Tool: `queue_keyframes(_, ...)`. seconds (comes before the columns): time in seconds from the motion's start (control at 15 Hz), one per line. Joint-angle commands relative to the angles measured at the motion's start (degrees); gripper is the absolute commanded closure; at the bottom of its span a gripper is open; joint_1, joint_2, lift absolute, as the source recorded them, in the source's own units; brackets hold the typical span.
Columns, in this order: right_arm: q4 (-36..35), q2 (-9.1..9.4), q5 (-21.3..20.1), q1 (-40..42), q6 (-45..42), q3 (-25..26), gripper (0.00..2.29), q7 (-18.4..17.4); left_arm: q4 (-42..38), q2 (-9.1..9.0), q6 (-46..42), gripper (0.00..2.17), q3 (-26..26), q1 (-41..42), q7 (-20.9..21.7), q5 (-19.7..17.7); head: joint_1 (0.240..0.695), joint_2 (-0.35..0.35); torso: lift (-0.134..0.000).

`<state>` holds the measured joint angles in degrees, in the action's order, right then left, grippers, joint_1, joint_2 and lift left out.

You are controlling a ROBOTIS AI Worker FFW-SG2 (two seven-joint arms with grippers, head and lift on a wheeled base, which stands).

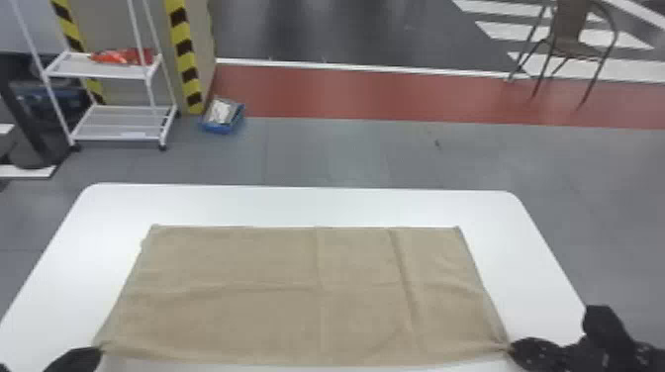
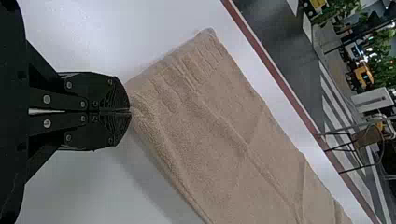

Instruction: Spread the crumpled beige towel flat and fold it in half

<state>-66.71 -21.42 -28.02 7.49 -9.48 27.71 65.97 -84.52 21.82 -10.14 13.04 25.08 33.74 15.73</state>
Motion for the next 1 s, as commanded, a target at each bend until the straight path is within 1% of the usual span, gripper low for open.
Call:
queue_keyframes(0.0, -3.1, 0.23, 1.0, 0.9, 1.7, 2.4, 1.36, 1.1, -1.8, -0.28, 0.8, 1.38, 0.7, 0.6, 0.0, -0.2, 0.695, -0.128, 0.0)
queue_keyframes(0.07, -4.2, 0.15, 2.0, 1.3, 2.2, 3.3, 1.36, 1.9, -2.6, -0.46, 1.0, 1.38, 1.4, 1.0, 0.1, -0.2, 0.695, -0.132, 0.0)
queue_keyframes(0.33, -8.7, 0.41, 3.9, 3.1, 3.5, 6.9, 1.36, 3.2, -5.3, -0.81, 1.3, 1.38, 2.2, 2.5, 0.4, -0.2, 0.695, -0.16, 0.0)
queue_keyframes(0.53, -13.1, 0.76, 5.1, 4.3, 6.8, 10.3, 1.36, 6.1, -10.5, -1.43, 2.9, 1.38, 3.8, 5.2, 0.7, -0.2, 0.695, -0.183, 0.0)
queue_keyframes(0.67, -16.9, 1.38, 5.5, 4.8, 9.1, 12.8, 1.36, 8.6, -14.2, -1.78, 4.1, 1.38, 4.9, 6.8, 0.8, -0.3, 0.695, -0.197, 0.0)
queue_keyframes(0.93, -17.7, 1.29, 6.1, 3.0, 10.8, 13.5, 1.36, 8.7, -16.4, -1.86, 8.7, 1.38, 4.4, 5.9, 1.2, 0.1, 0.695, -0.225, 0.0)
